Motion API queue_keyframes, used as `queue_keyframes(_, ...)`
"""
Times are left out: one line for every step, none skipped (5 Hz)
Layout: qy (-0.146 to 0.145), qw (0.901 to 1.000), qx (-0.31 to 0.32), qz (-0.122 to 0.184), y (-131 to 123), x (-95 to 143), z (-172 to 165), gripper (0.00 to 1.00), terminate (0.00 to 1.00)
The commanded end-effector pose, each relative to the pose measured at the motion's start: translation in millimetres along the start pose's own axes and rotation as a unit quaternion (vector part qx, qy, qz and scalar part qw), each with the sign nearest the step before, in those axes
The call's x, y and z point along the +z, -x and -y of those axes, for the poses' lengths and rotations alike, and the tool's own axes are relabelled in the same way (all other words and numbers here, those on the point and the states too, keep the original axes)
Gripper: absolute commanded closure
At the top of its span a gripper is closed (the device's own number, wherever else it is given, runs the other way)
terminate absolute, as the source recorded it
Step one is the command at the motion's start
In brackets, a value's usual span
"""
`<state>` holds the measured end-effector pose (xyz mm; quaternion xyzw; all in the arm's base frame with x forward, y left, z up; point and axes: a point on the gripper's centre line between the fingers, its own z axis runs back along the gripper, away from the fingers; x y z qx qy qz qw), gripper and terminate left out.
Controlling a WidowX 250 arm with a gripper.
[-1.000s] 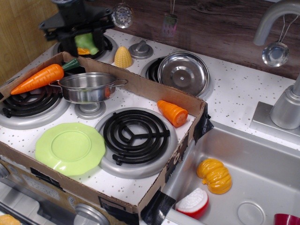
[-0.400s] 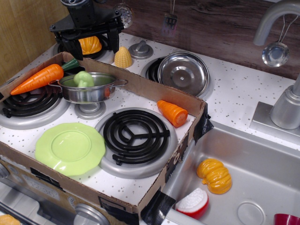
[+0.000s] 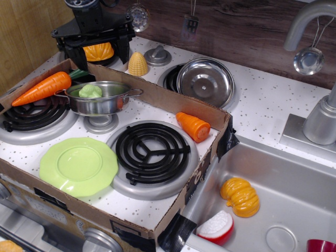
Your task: Put broccoli in pot
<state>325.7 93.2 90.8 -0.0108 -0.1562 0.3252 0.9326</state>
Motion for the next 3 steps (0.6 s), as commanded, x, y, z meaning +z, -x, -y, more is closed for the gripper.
queue_keyframes(-0.029,0.9995,-0.009,0.004,-3.3,36.5,11.1,0.00,0.00)
queue_keyframes(-0.029,0.9995,-0.009,0.004,-3.3,36.5,11.1,0.00,0.00)
queue_keyframes(-0.029,0.9995,-0.009,0.004,-3.3,36.5,11.1,0.00,1.00)
